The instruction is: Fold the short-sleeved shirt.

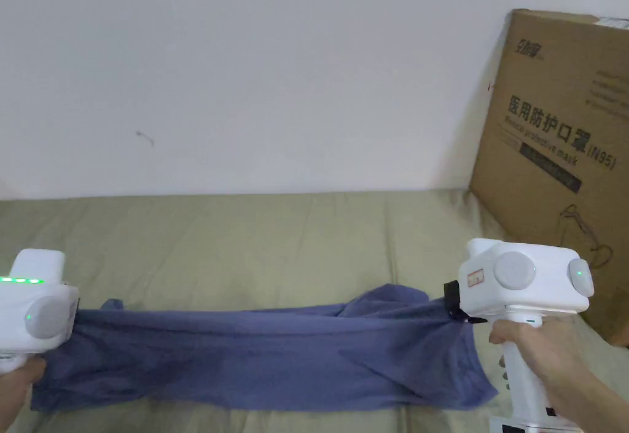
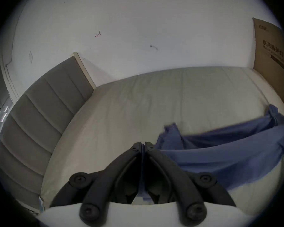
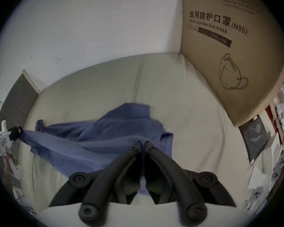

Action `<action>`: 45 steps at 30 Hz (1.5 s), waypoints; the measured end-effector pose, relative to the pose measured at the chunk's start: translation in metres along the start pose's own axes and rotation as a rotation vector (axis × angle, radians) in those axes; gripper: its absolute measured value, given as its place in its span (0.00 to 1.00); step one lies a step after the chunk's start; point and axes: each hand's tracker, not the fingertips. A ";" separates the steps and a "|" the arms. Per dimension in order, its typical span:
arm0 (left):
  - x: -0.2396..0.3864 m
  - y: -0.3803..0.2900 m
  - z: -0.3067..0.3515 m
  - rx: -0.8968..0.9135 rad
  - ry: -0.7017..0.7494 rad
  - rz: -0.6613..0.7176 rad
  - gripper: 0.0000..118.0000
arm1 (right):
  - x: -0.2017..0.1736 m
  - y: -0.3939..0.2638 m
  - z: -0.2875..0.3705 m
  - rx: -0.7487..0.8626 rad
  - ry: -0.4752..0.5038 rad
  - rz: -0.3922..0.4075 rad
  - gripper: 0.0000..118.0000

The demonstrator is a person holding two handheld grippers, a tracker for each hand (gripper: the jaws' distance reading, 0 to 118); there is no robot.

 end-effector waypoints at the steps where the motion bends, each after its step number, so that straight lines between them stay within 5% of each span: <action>1: -0.006 -0.009 0.009 0.006 -0.016 0.005 0.01 | 0.002 -0.009 0.010 0.002 -0.002 0.001 0.02; 8: -0.043 -0.082 0.105 -0.011 -0.065 -0.041 0.01 | 0.026 -0.090 0.092 -0.016 0.066 -0.067 0.02; 17: -0.089 -0.220 0.255 -0.014 -0.076 -0.086 0.01 | 0.042 -0.288 0.208 -0.080 0.077 -0.100 0.02; 20: -0.100 -0.270 0.287 -0.045 -0.092 -0.093 0.01 | 0.047 -0.346 0.235 -0.117 0.064 -0.076 0.02; 26: -0.114 -0.346 0.323 -0.130 -0.116 -0.089 0.01 | 0.065 -0.417 0.271 -0.131 0.085 -0.159 0.02; 30: -0.114 -0.365 0.333 -0.142 -0.128 -0.062 0.01 | 0.063 -0.426 0.281 -0.118 0.070 -0.108 0.02; 32: -0.112 -0.370 0.335 -0.133 -0.128 -0.057 0.13 | 0.064 -0.426 0.282 -0.100 0.076 -0.114 0.02; 33: -0.112 -0.370 0.335 -0.137 -0.126 -0.048 0.28 | 0.064 -0.424 0.281 -0.097 0.076 -0.118 0.03; 35: -0.112 -0.371 0.338 -0.171 -0.146 -0.017 0.47 | 0.062 -0.424 0.282 -0.100 0.077 -0.116 0.23; 37: -0.117 -0.371 0.345 -0.182 -0.188 0.031 0.49 | 0.054 -0.424 0.289 -0.094 -0.003 -0.018 0.28; 39: -0.123 -0.372 0.356 -0.171 -0.203 0.051 0.57 | 0.048 -0.429 0.297 -0.056 -0.063 0.077 0.49; 40: -0.126 -0.372 0.363 -0.165 -0.219 0.066 0.65 | 0.046 -0.430 0.301 -0.051 -0.067 0.098 0.52; 45: -0.134 -0.374 0.392 -0.141 -0.282 0.131 0.67 | 0.046 -0.430 0.317 -0.020 0.049 -0.003 0.52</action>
